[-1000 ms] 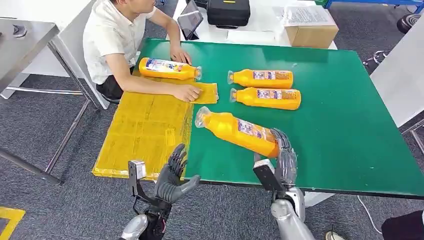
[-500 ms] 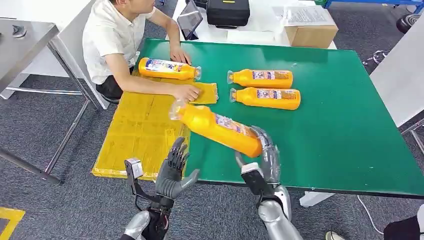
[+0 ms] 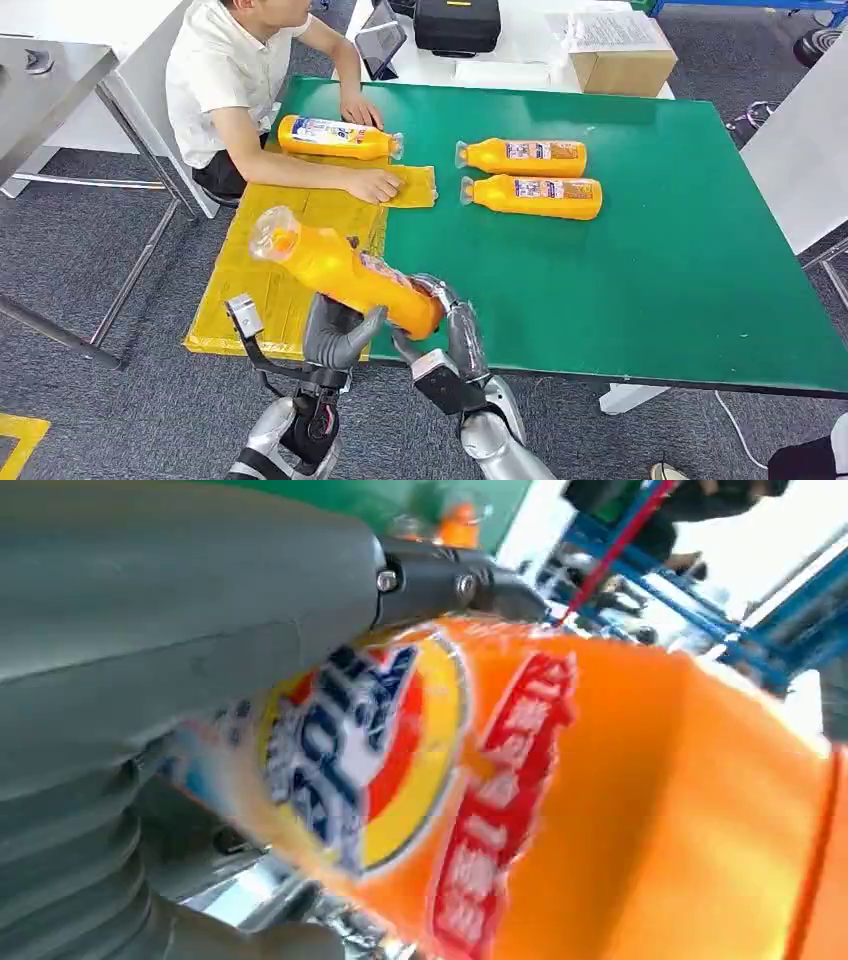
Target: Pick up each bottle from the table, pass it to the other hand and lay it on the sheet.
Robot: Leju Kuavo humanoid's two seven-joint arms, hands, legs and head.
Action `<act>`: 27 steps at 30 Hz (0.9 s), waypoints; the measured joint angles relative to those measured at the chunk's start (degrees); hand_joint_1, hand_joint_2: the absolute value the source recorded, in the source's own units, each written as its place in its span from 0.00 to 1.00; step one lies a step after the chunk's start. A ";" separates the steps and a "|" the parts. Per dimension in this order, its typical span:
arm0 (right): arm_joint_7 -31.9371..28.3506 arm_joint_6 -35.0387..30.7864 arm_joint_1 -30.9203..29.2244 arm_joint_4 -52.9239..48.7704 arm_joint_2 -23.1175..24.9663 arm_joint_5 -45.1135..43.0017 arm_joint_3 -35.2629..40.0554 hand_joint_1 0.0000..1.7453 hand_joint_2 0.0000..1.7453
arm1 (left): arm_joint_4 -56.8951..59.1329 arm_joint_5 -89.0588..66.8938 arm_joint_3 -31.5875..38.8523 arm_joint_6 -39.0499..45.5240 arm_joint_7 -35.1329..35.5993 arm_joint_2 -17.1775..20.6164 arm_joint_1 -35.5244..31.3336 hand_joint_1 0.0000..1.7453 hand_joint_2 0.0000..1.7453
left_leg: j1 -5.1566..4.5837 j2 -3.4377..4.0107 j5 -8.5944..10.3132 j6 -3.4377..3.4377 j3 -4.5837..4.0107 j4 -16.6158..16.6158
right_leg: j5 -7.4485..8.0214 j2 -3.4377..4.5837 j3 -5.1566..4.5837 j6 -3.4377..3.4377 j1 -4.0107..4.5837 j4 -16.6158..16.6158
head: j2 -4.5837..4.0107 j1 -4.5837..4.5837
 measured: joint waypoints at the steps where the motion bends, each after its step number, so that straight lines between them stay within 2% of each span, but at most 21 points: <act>1: 0.00 0.04 -0.12 0.09 0.00 -0.15 0.35 0.99 1.00 | 0.00 0.24 0.20 -0.11 -0.17 0.00 0.00 0.00 1.00 | 0.00 0.00 0.00 0.00 0.00 0.00 | 0.00 0.00 0.00 0.00 0.00 0.00 | 0.00 0.00; 13: 0.04 -0.39 -0.83 0.28 -0.07 -2.95 4.98 0.96 1.00 | -0.07 2.45 1.75 -0.63 0.00 -0.07 -0.22 0.00 1.00 | 0.00 0.00 0.00 0.00 0.00 0.00 | 0.00 0.00 -0.02 0.00 0.00 0.00 | 0.00 0.02; 14: 0.04 -0.39 -0.94 0.35 -0.09 -2.99 5.16 0.98 1.00 | -0.07 2.40 1.77 -0.68 -0.32 -0.06 -0.22 0.00 1.00 | 0.00 0.01 0.00 0.00 0.00 0.00 | 0.00 0.00 -0.02 0.00 0.00 0.00 | 0.00 0.02; 15: 0.04 -0.39 -1.04 0.37 -0.11 -3.04 5.33 0.93 1.00 | -0.07 2.23 1.79 -0.70 -0.77 -0.07 -0.23 1.00 1.00 | 0.00 0.01 0.00 0.00 0.00 0.00 | 0.00 0.00 -0.02 0.00 0.00 0.00 | 0.00 0.00; 17: 0.07 -0.39 -1.30 0.48 -0.13 -2.97 5.77 0.82 1.00 | -0.07 1.79 1.84 -0.78 -1.55 -0.07 -0.23 1.00 1.00 | 0.00 0.01 0.00 0.00 -0.01 0.00 | 0.00 0.00 -0.03 0.00 0.00 0.00 | 0.00 0.00; 18: 0.09 -0.46 -1.43 0.54 -0.15 -2.93 5.98 0.60 1.00 | -0.07 1.66 1.90 -0.87 -2.01 -0.07 -0.23 1.00 1.00 | 0.00 0.01 0.00 0.00 -0.01 0.00 | 0.00 0.00 -0.03 0.00 0.00 0.00 | 0.00 0.02; 19: 0.09 -0.48 -1.58 0.61 -0.15 -2.95 6.16 0.18 1.00 | -0.07 1.42 1.94 -0.92 -2.49 -0.06 -0.23 1.00 1.00 | 0.00 0.01 0.00 0.00 -0.01 0.00 | 0.00 0.00 -0.03 0.00 0.00 -0.01 | 0.00 0.02; 20: 0.11 -0.48 -1.67 0.72 -0.15 -2.93 6.34 0.00 1.00 | -0.07 0.93 2.01 -0.92 -3.02 -0.07 -0.22 1.00 1.00 | 0.00 0.01 0.00 0.00 -0.01 0.00 | 0.00 0.00 -0.03 0.00 0.00 0.00 | 0.00 0.02; 27: 0.00 0.44 -0.22 1.38 -0.61 -4.24 8.50 0.00 1.00 | -1.20 -1.58 2.93 1.86 -5.07 -0.04 -0.47 1.00 1.00 | 0.00 0.00 0.00 0.00 -0.03 0.00 | 0.00 0.00 -0.04 0.00 0.01 0.00 | 0.00 0.02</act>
